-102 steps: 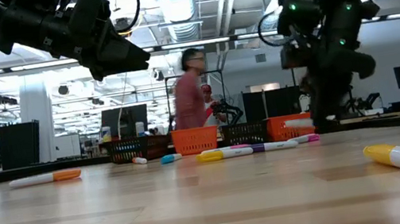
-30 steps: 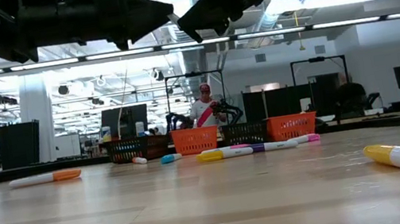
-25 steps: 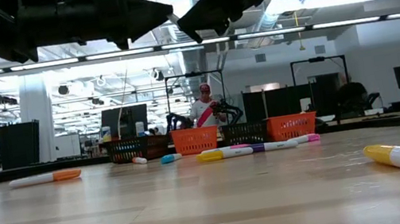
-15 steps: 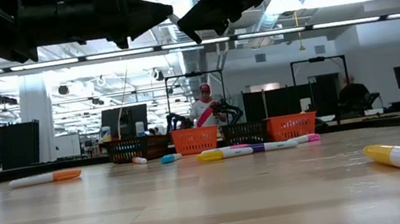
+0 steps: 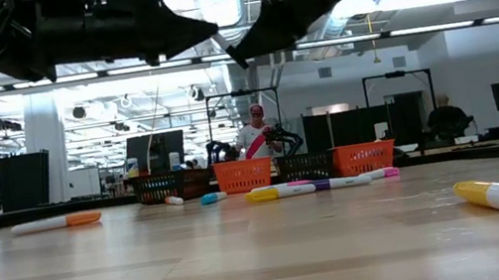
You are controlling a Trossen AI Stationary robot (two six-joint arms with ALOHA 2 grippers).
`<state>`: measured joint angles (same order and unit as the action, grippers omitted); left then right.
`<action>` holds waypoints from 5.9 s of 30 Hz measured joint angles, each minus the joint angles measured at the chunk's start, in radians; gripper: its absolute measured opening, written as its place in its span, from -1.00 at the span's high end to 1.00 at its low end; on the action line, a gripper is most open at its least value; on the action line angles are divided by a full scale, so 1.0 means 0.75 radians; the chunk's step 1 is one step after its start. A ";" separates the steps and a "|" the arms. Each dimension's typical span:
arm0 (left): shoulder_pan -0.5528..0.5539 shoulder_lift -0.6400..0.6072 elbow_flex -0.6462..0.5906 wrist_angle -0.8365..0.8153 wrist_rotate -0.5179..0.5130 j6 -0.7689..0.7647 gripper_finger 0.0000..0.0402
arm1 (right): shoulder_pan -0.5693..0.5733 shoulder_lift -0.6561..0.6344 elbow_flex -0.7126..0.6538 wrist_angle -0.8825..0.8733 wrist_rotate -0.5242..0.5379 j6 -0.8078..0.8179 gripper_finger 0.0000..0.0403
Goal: Pick & Place Markers
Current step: Put the small black highlighter pen into the left orange basket, then put the small violet highlighter pen into the left orange basket
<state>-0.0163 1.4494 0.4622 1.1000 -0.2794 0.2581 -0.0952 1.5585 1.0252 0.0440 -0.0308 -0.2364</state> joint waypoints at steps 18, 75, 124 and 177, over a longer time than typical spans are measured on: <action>0.514 -0.001 0.016 -0.139 0.145 -0.298 0.78 | 0.003 0.001 -0.002 -0.403 0.153 0.143 0.07; 0.549 0.223 0.494 -1.047 0.338 -0.246 0.28 | -0.138 0.001 -0.173 -0.693 0.069 0.062 0.41; 0.418 -0.114 0.322 -1.102 0.258 -0.247 0.28 | -0.117 0.263 -0.116 -0.666 -0.097 -0.090 0.81; 0.190 -0.017 0.321 -0.827 0.838 0.140 0.28 | 0.104 -0.045 -0.112 0.156 -0.100 -0.127 0.84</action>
<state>0.1264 1.4364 0.7027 0.4795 0.3489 0.3630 -0.0172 1.5248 0.9413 0.1606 -0.1061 -0.3317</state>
